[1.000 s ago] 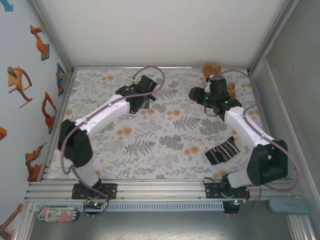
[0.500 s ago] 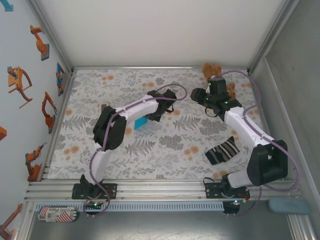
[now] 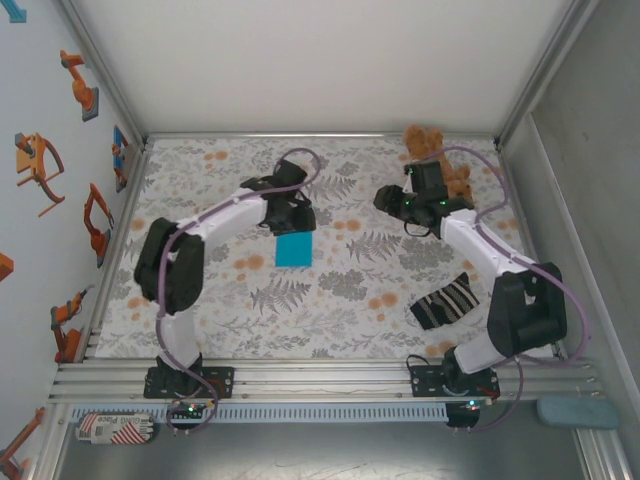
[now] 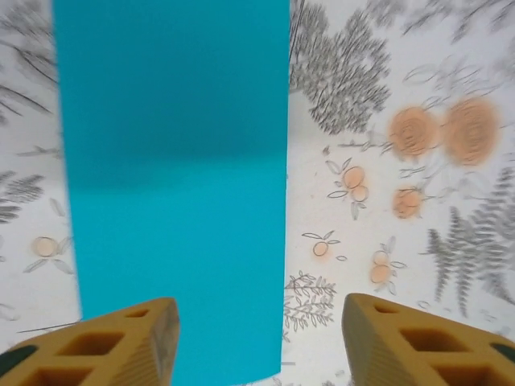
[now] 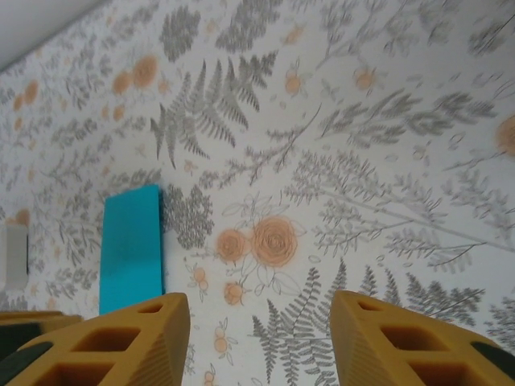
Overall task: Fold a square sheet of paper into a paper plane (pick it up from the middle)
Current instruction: Turn over the paper at the center of the table, then move the paper to the center of the table.
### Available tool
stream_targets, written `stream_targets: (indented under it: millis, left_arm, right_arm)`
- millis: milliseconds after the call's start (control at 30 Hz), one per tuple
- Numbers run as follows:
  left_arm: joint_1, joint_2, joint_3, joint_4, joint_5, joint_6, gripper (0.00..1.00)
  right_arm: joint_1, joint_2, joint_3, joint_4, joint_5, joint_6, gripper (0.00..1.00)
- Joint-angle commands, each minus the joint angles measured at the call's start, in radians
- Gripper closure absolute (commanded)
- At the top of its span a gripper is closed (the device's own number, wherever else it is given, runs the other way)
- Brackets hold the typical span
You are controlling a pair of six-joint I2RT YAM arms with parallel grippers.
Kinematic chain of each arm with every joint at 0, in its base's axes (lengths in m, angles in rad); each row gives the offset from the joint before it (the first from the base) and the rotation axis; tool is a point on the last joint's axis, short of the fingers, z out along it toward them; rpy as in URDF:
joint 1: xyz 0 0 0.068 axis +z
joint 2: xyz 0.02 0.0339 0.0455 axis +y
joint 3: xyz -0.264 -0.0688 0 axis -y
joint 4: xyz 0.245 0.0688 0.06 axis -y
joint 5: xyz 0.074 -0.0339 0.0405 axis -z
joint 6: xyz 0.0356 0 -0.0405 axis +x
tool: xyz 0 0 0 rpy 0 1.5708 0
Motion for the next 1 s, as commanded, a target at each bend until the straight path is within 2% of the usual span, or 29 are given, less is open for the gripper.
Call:
stream_targets:
  millis: [0, 67, 133, 267, 367, 600, 967]
  left_arm:
    - [0.035, -0.108, -0.088, 0.097, 0.065, -0.072, 0.36]
    - [0.067, -0.164, -0.146, 0.101, 0.019, -0.085, 0.32]
    - [0.097, -0.213, -0.195, 0.1, -0.024, -0.098, 0.23]
    - [0.15, -0.315, -0.309, 0.117, -0.099, -0.139, 0.08]
    - [0.183, -0.38, -0.402, 0.149, -0.143, -0.173, 0.0]
    - [0.223, -0.435, -0.485, 0.18, -0.133, -0.193, 0.04]
    - [0.224, -0.376, -0.473, 0.242, -0.017, -0.191, 0.04]
  right_arm:
    - [0.074, 0.075, 0.057, 0.0, -0.092, 0.003, 0.56]
    - [0.139, 0.139, 0.086, 0.009, -0.123, 0.002, 0.62]
    - [0.205, 0.201, 0.124, 0.011, -0.147, -0.003, 0.67]
    - [0.302, 0.343, 0.202, 0.043, -0.19, 0.032, 0.71]
    - [0.325, 0.422, 0.25, 0.073, -0.21, 0.076, 0.72]
    - [0.345, 0.535, 0.336, 0.053, -0.251, 0.077, 0.74]
    - [0.331, 0.599, 0.375, -0.102, -0.175, -0.036, 0.74]
